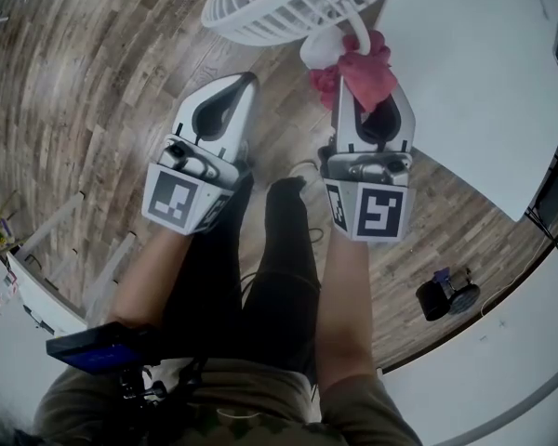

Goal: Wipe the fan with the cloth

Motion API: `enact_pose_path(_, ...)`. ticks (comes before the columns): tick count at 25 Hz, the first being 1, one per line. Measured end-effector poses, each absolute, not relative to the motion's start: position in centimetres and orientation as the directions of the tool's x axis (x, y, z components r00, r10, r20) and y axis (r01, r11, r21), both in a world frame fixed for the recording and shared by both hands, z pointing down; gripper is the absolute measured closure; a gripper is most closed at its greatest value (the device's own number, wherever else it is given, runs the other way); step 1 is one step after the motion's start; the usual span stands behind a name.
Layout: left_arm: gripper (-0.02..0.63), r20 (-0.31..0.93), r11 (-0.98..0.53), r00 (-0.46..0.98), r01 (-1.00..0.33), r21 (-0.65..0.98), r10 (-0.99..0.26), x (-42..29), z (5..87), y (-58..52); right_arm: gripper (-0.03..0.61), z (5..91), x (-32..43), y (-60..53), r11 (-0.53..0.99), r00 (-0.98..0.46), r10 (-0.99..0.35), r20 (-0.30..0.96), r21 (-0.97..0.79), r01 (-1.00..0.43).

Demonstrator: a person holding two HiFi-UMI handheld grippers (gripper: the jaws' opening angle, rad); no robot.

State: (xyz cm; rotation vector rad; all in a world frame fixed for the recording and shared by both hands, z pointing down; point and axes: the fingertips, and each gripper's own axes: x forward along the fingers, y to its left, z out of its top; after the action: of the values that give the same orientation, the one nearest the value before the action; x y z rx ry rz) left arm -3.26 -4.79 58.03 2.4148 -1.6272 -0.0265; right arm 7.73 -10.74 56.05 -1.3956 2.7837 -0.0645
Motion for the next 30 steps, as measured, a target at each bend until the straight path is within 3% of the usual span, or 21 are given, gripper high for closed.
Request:
enact_pose_path(18,0.589,0.137,-0.434,0.475,-0.866,0.247,-0.869,0.7,59.1,-5.8,0.448,59.3,7.8,-10.2,0.611,-0.605,-0.781,0.154,-0.012,-0.792)
enact_pose_path(30,0.591,0.151,-0.419,0.464,-0.871,0.256,-0.873,1.0,59.8,-5.6,0.448,59.7,11.4,-10.9,0.561,-0.562,-0.816,0.134,-0.051,-0.826)
